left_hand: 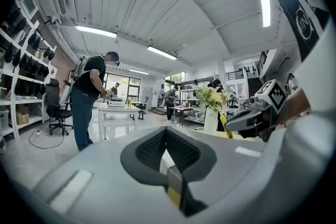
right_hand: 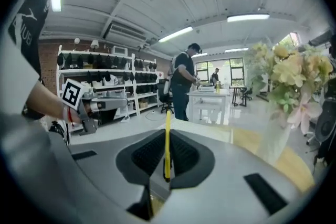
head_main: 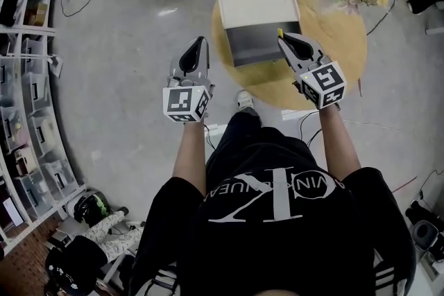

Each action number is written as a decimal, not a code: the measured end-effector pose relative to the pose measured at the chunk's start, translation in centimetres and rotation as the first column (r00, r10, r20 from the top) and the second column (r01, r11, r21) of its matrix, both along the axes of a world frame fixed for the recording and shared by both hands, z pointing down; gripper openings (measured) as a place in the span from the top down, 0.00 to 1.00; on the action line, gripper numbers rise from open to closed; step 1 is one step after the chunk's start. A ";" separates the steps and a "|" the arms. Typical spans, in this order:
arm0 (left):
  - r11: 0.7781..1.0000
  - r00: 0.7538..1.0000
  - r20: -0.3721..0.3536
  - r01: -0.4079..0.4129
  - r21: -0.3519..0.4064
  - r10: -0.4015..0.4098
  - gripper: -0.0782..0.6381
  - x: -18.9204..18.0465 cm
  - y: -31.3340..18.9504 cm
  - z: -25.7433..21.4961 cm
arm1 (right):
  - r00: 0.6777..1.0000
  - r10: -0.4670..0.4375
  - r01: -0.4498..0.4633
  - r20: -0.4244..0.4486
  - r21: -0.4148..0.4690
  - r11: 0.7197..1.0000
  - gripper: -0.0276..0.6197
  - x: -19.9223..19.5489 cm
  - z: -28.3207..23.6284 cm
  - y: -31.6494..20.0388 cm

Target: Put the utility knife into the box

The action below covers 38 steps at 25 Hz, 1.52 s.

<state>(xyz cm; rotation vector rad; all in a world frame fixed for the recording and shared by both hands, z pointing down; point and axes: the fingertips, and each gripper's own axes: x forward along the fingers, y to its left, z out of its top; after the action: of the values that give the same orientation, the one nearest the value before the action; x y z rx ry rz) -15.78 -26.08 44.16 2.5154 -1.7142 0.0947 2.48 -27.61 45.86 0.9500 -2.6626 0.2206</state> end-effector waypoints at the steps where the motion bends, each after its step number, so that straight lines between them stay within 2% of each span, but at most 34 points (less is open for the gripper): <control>1: 1.000 1.000 0.000 -0.004 -0.003 0.004 0.88 0.0 -0.5 0.2 | 0.999 -0.016 0.016 -0.041 -0.012 1.000 0.91 -0.2 0.7 -0.2; 5: 1.000 1.000 -0.005 -0.018 -0.025 0.018 0.88 0.0 -2.3 0.9 | 0.975 -0.109 0.098 -0.194 -0.064 0.993 0.91 -1.5 3.3 -0.9; 9: 0.998 0.999 -0.013 -0.030 -0.057 0.029 0.88 0.1 -3.7 2.2 | 0.924 -0.227 0.187 -0.307 -0.152 0.970 0.91 -2.6 6.1 -0.8; 11: 0.997 0.999 -0.016 -0.031 -0.072 0.030 0.88 0.0 -4.3 3.1 | 0.879 -0.292 0.227 -0.377 -0.209 0.951 0.91 -2.9 8.1 -0.7; 15: 0.995 0.999 -0.022 -0.029 -0.094 0.027 0.88 -0.4 -4.9 4.2 | 0.754 -0.408 0.302 -0.515 -0.281 0.911 0.91 -3.4 10.9 -0.3; 21: 0.993 0.999 -0.030 -0.023 -0.118 0.019 0.88 -1.2 -5.2 5.3 | 0.604 -0.498 0.393 -0.622 -0.311 0.865 0.91 -4.5 13.2 -0.4; 24: 0.992 0.999 -0.030 -0.017 -0.128 0.013 0.88 -1.8 -5.1 5.8 | 0.551 -0.523 0.411 -0.651 -0.334 0.848 0.91 -4.8 14.1 -0.3; 27: 0.991 1.000 -0.030 -0.007 -0.131 0.003 0.88 -2.4 -5.1 6.0 | 0.527 -0.540 0.419 -0.656 -0.352 0.837 0.91 -5.0 14.7 -0.3; 34: 0.990 0.999 -0.031 0.011 -0.140 -0.016 0.88 -3.5 -5.0 6.2 | 0.508 -0.575 0.419 -0.642 -0.399 0.816 0.91 -5.5 15.7 -0.2; 38: 0.990 0.999 -0.032 0.018 -0.141 -0.023 0.88 -3.8 -5.1 6.4 | 0.510 -0.585 0.419 -0.630 -0.412 0.809 0.91 -5.6 16.0 -0.1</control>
<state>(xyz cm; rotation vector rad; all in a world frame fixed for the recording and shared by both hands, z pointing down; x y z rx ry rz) -19.55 -31.14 50.59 2.3847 -1.6585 0.1656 -3.11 -27.73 61.83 0.0718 -1.9524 -0.0332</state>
